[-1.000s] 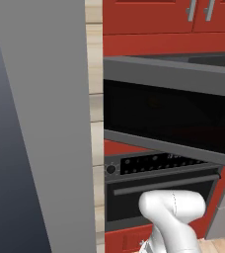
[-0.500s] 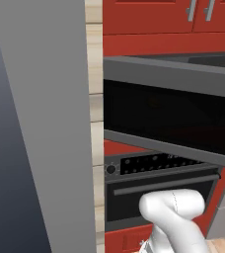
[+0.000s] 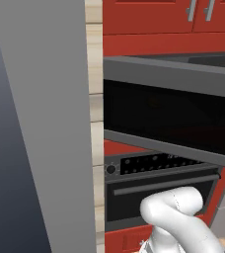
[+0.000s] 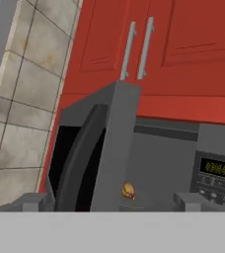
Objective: Open the microwave door.
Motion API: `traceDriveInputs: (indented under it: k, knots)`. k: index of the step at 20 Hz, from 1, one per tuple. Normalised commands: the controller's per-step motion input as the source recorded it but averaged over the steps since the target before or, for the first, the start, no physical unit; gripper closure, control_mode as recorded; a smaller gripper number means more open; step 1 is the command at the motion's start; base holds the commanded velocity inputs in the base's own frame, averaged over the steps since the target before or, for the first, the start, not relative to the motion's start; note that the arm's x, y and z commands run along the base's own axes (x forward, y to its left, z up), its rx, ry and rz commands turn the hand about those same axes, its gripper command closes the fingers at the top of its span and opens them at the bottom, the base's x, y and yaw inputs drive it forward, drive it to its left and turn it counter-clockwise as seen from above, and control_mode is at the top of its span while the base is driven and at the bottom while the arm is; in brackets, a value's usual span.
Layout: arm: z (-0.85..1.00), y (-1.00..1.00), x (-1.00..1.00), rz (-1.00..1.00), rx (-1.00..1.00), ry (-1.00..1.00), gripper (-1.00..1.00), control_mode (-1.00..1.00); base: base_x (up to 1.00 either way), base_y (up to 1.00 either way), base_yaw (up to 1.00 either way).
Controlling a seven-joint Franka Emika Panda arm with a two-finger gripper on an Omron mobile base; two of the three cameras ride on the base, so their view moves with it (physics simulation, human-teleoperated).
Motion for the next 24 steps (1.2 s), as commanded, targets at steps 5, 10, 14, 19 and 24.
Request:
traceDriveInputs:
  k: [5, 10, 14, 19, 24]
  knots:
    - [-0.24, 0.36, 0.60, 0.10, -0.22, -0.11, -1.00, -1.00, 0.00, 0.00, 0.00]
    - [-0.30, 0.14, 0.46, 0.04, -0.22, -0.29, -1.00, -1.00, 0.00, 0.00, 0.00]
    - [-0.28, 0.00, 0.58, 0.00, -0.19, -0.31, -1.00, -1.00, 0.00, 0.00, 0.00]
    - [-0.23, -0.02, 0.70, 0.09, -0.06, -0.03, -1.00, -1.00, 0.00, 0.00, 0.00]
    - [-0.07, -0.13, 0.60, 0.17, 0.00, 0.00, -1.00, -1.00, 0.00, 0.00, 0.00]
